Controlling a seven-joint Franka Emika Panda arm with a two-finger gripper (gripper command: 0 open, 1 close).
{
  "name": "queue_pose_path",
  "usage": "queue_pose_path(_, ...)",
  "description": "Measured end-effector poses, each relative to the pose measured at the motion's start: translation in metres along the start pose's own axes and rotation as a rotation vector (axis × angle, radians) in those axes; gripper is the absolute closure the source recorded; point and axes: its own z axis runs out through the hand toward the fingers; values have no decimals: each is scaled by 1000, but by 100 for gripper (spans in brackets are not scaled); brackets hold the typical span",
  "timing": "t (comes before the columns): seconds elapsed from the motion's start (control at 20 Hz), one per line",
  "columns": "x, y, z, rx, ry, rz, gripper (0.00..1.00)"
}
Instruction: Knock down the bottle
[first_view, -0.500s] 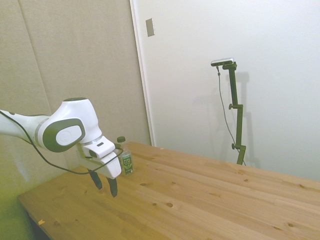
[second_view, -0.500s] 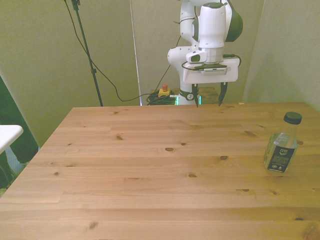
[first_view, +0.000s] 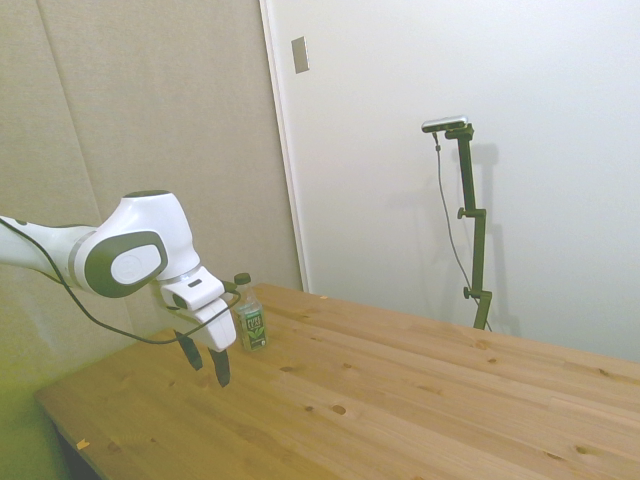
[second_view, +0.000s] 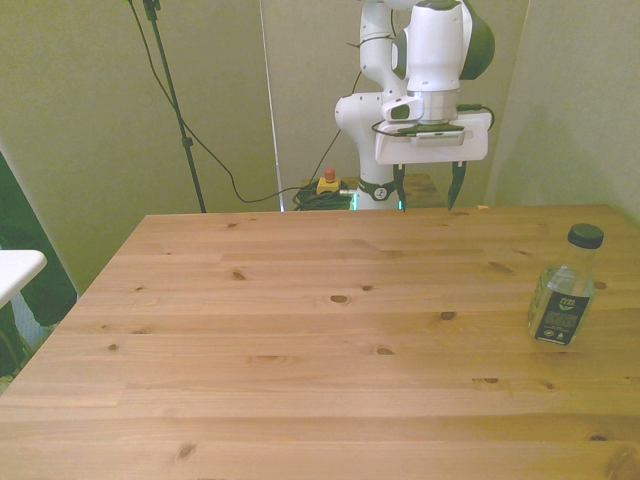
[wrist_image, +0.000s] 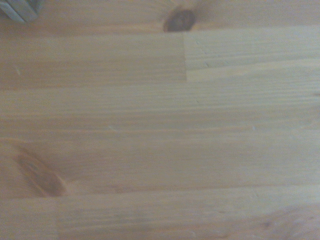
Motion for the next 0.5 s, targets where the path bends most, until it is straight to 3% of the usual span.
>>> queue_pose_path(0.5, -10, -90, -19, 35, 3, 125, 100)
